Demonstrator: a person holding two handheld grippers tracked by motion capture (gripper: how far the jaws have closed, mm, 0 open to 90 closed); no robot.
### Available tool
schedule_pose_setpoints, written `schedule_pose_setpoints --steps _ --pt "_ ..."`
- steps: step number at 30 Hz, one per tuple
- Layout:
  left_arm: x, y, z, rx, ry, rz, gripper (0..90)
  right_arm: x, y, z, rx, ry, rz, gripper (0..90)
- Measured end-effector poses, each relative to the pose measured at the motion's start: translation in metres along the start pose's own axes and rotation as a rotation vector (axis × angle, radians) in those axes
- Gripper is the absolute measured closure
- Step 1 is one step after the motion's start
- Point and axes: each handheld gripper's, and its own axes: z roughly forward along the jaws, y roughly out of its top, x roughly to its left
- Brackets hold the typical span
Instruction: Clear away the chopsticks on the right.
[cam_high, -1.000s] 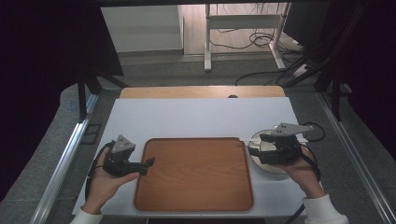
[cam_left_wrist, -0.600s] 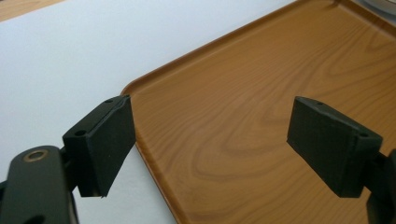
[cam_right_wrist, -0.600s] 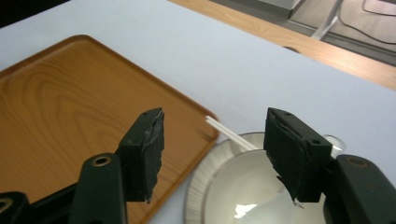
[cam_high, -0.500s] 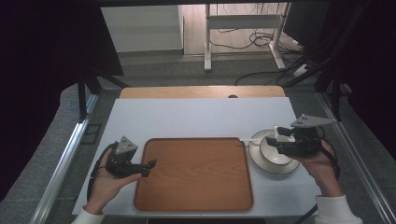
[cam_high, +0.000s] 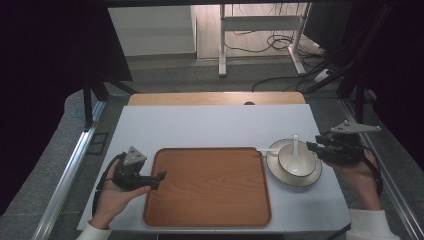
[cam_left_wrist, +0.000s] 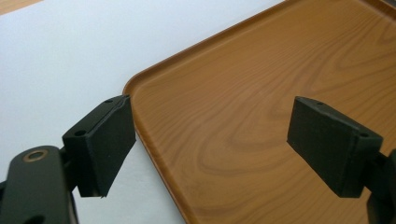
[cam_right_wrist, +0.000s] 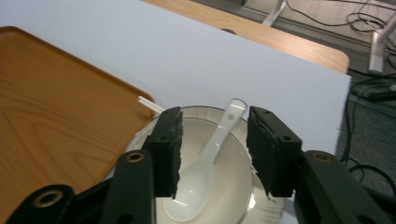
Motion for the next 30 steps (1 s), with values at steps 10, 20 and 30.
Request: schedule_pose_setpoints --steps 10,20,30 --pt "0.002 0.001 -0.002 -0.002 0.011 -0.012 14.6 -0.025 -0.006 0.002 0.042 -0.081 0.028 83.6" --pt "0.001 0.002 -0.004 -0.004 0.006 -0.011 14.5 -0.050 -0.007 0.024 0.113 -0.133 0.043 89.5" --pt "0.004 0.000 -0.003 0.004 0.008 -0.016 14.5 -0.071 -0.015 0.061 0.222 -0.164 0.053 89.6"
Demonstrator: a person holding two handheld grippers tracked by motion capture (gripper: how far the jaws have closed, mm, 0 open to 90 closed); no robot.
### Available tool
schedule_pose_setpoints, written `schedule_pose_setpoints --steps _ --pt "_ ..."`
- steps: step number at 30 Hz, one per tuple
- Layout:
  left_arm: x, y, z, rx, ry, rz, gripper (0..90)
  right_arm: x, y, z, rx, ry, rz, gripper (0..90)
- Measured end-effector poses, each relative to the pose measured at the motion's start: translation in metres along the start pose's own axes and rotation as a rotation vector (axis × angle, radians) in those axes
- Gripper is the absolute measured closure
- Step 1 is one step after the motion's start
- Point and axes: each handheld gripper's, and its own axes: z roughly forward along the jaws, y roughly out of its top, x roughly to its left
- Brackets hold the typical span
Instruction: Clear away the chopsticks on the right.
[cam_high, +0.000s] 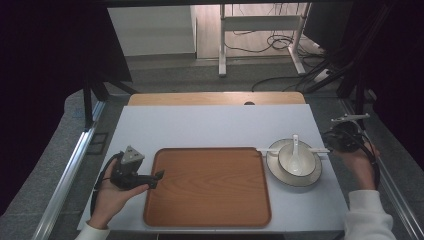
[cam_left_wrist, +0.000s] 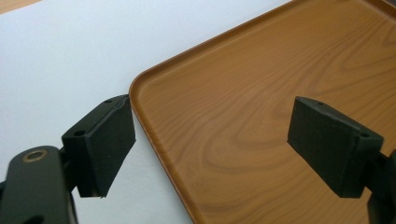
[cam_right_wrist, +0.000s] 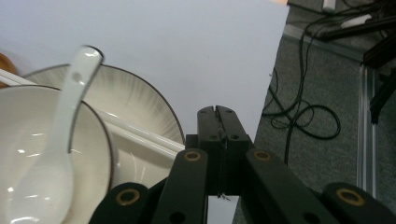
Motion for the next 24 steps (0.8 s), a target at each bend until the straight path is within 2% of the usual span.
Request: schedule_pose_setpoints --steps 1,7,24 --pt "-0.001 0.000 0.000 0.001 0.000 0.002 14.5 0.000 0.001 0.008 0.026 -0.008 -0.006 89.6" --pt "-0.001 0.000 -0.001 0.002 -0.002 0.004 14.5 0.005 0.000 0.026 0.083 0.000 -0.033 89.6" --pt "0.002 -0.001 0.000 0.016 -0.002 -0.004 14.3 0.005 -0.006 0.039 0.131 -0.008 -0.046 89.6"
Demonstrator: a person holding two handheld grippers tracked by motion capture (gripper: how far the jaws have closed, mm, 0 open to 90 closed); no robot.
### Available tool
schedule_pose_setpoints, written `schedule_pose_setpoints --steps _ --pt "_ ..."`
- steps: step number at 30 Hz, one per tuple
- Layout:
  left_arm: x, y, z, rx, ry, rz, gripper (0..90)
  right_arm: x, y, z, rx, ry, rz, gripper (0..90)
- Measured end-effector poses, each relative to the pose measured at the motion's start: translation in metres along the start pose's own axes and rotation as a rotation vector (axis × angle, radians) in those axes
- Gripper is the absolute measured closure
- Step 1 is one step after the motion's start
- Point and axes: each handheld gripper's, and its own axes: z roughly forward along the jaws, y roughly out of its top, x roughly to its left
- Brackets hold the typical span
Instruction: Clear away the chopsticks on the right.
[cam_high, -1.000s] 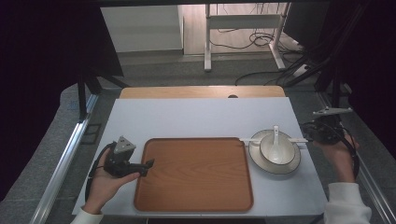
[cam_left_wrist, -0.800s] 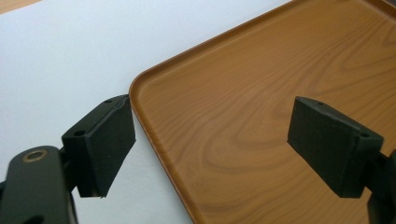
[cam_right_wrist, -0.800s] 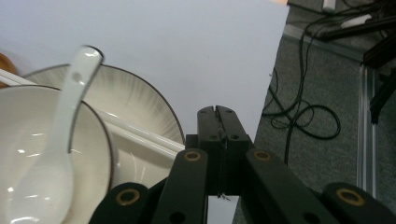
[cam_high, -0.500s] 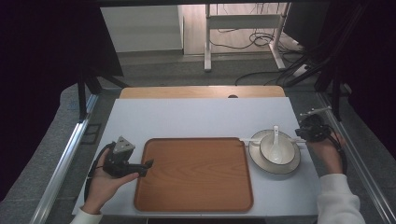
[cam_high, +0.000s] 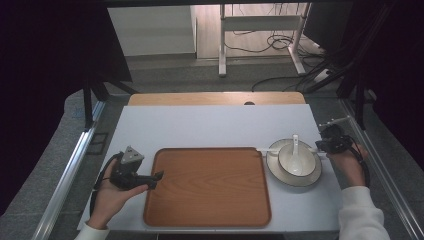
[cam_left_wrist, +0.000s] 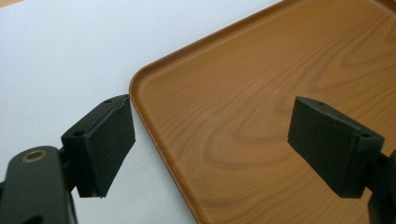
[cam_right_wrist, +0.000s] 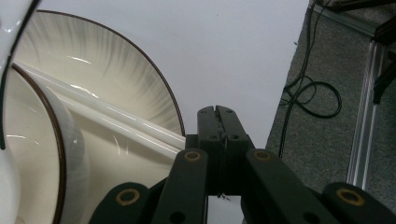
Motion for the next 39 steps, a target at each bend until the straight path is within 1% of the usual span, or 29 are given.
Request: schedule_pose_setpoints --steps 13,22,27,32,33,39 --pt "0.001 0.000 0.000 0.003 -0.001 0.002 14.3 -0.002 -0.005 0.000 0.020 0.001 -0.002 89.6" --pt "0.002 -0.001 0.000 0.006 0.002 -0.002 14.3 -0.005 -0.015 -0.003 0.032 0.013 0.023 89.6" --pt "0.002 -0.001 0.000 0.007 0.001 -0.001 14.3 -0.005 -0.021 -0.004 0.047 0.004 0.030 89.6" --pt "0.003 -0.002 0.001 0.010 0.001 0.000 14.3 -0.006 -0.029 -0.008 0.051 0.009 0.041 89.6" --pt "0.003 -0.002 0.001 0.010 0.001 0.000 14.3 -0.005 -0.031 -0.011 0.052 0.009 0.044 89.6" --pt "0.003 -0.002 0.001 0.010 0.000 0.001 14.3 -0.001 -0.034 -0.015 0.056 0.020 0.038 89.6"
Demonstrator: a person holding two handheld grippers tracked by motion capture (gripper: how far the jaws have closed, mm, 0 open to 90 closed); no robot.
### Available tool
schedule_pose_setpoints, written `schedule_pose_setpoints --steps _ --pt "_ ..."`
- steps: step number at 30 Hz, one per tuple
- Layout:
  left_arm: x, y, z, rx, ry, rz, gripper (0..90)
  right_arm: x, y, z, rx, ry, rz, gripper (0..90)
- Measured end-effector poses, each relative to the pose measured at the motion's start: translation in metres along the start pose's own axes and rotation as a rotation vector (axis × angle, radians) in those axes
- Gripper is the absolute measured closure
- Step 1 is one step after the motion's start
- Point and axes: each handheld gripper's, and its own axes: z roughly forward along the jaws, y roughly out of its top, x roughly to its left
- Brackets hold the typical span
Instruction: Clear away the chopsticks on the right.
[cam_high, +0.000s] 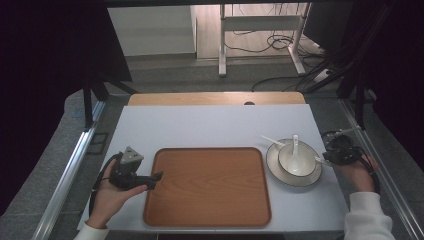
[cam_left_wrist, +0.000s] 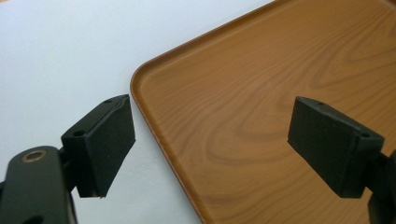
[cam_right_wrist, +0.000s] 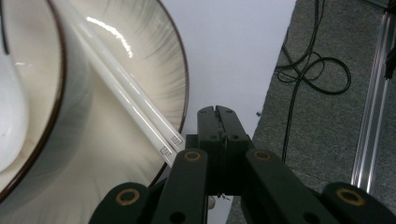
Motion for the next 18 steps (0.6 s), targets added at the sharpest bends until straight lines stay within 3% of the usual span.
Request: schedule_pose_setpoints --steps 9,13,18 --pt "0.001 0.000 0.000 0.000 0.002 -0.002 14.3 0.003 -0.001 -0.011 -0.025 -0.011 -0.005 89.6" --pt "0.001 0.000 0.000 0.000 0.002 0.001 14.3 0.010 0.002 -0.017 -0.050 0.024 -0.038 89.6" --pt "0.001 0.000 -0.001 -0.002 0.002 0.001 14.3 0.013 0.003 -0.013 -0.032 0.041 -0.052 89.6"
